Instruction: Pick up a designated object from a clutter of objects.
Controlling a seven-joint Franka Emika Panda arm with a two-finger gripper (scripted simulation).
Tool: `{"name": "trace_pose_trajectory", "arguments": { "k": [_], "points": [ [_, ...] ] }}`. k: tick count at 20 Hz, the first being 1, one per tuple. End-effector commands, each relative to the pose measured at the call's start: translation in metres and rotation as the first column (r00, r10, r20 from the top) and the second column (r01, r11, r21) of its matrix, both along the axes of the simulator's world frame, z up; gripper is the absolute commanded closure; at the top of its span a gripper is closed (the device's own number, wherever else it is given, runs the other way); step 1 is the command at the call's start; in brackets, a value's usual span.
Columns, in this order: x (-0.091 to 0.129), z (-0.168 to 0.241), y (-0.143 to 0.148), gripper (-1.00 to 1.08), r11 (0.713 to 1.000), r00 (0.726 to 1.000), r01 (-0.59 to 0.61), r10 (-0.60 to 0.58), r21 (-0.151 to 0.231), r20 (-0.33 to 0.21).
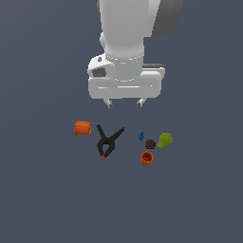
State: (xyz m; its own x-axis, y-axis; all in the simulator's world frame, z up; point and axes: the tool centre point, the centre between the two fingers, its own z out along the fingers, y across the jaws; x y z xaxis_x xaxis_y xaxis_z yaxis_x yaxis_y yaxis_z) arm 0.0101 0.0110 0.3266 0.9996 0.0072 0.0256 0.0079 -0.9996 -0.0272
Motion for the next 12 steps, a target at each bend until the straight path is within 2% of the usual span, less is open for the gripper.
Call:
{"name": "trace_pose_trajectory", "arguments": {
  "k": [1,7,12],
  "points": [
    [0.001,-0.004,0.002,-0.92,1.000,1.000,-0.022,0.022,-0.003,-0.001],
    [0.005,-0.020,0.009,-0.92,0.993,0.993,-0.120,0.120,-0.017,-0.002],
    [0.009,-0.041,0.019,-0.92,0.969,0.970,-0.244,0.244,-0.031,-0.007]
  ]
}}
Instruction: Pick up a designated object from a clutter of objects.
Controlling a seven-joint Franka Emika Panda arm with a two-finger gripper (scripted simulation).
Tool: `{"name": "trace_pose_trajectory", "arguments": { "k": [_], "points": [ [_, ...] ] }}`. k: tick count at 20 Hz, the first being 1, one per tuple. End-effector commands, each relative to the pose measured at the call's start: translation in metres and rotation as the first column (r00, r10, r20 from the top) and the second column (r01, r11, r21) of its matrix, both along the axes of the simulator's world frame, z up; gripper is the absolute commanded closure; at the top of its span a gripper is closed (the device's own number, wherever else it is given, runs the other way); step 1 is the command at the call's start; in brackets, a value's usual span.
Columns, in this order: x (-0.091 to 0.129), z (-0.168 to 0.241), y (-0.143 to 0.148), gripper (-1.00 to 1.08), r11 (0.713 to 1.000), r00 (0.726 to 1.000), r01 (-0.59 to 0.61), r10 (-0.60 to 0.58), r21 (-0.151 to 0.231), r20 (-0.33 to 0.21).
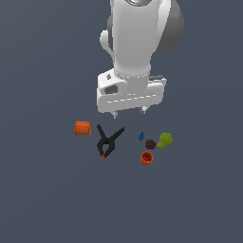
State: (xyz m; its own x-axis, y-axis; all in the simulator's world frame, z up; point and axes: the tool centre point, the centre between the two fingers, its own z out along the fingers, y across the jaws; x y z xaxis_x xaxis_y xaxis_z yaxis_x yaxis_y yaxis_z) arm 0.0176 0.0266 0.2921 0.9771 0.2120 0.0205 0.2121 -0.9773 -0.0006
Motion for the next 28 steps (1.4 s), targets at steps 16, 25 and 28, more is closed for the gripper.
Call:
{"name": "trace_pose_trajectory", "arguments": {
  "k": [16,25,28],
  "points": [
    [0.005,-0.096,0.049,-0.92,0.834,0.835,-0.551,0.550,-0.035,-0.026],
    [-0.002,-0.145,0.079,-0.92,0.624,0.625,-0.781,0.780,-0.028,-0.036],
    [-0.006,-0.161,0.089,-0.92,0.539,0.540,-0.842,0.841,-0.023,-0.036]
  ]
}}
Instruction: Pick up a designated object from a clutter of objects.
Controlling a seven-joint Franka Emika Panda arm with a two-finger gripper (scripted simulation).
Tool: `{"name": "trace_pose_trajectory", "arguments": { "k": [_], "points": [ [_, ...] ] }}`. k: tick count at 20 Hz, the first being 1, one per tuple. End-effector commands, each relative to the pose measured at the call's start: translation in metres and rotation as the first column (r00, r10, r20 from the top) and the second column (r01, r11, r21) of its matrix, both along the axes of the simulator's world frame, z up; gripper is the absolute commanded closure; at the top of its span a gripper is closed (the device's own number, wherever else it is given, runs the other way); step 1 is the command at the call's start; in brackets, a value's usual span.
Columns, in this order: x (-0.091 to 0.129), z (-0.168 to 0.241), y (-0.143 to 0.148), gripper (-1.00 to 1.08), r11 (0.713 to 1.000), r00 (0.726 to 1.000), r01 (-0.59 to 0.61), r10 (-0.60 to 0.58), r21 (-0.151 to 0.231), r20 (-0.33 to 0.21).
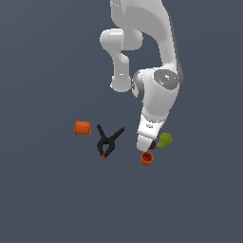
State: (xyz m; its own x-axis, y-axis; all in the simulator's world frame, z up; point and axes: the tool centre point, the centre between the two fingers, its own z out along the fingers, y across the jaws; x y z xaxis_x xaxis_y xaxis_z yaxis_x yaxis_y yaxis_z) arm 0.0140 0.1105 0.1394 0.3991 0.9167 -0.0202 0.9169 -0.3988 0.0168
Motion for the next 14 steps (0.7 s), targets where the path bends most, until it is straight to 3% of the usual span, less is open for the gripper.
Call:
{"name": "trace_pose_trajectory", "arguments": {
  "k": [1,7,14],
  "points": [
    [-0.003,-0.013,0.009,-0.92,0.996,0.996,-0.089,0.089,0.003,-0.003],
    [-0.012,-0.039,0.026,-0.92,0.966,0.966,-0.258,0.258,0.013,-0.007],
    [-0.019,-0.056,0.038,-0.92,0.929,0.929,-0.370,0.370,0.022,-0.008]
  ]
}}
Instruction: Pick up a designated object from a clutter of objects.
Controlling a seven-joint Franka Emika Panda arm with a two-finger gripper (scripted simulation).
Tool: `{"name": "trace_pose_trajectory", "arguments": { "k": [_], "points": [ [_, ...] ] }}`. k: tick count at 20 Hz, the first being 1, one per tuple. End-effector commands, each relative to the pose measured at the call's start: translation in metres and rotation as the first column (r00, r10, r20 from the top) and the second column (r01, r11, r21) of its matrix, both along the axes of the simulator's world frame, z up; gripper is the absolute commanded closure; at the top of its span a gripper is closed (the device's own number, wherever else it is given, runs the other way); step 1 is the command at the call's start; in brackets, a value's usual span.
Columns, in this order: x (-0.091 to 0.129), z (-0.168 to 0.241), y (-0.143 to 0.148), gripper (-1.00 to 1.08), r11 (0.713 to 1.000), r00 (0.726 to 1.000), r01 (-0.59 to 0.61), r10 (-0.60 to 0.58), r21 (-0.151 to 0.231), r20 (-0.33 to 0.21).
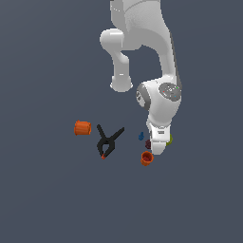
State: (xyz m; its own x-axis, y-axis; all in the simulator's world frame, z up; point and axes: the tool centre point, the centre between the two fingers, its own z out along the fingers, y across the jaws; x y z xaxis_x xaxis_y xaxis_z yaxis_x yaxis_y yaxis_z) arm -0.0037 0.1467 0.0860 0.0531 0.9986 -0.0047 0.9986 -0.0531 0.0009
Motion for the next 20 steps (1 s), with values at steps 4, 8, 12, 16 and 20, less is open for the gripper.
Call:
{"name": "trace_pose_trajectory", "arguments": {
  "k": [4,8,12,16,20],
  "points": [
    [-0.003,-0.007,0.005,-0.92,0.999,0.999,-0.051,0.051,0.004,-0.001],
    [-0.003,-0.007,0.005,-0.92,0.999,0.999,-0.049,0.049,0.004,-0.001],
    [-0.003,-0.015,0.005,-0.92,0.999,0.999,-0.050,0.050,0.004,-0.001],
    [-0.004,-0.033,0.005,-0.92,0.999,0.999,-0.052,0.052,0.004,-0.001],
    [-0.004,-0.051,0.005,-0.92,0.999,0.999,-0.054,0.054,0.005,-0.001]
  ]
}}
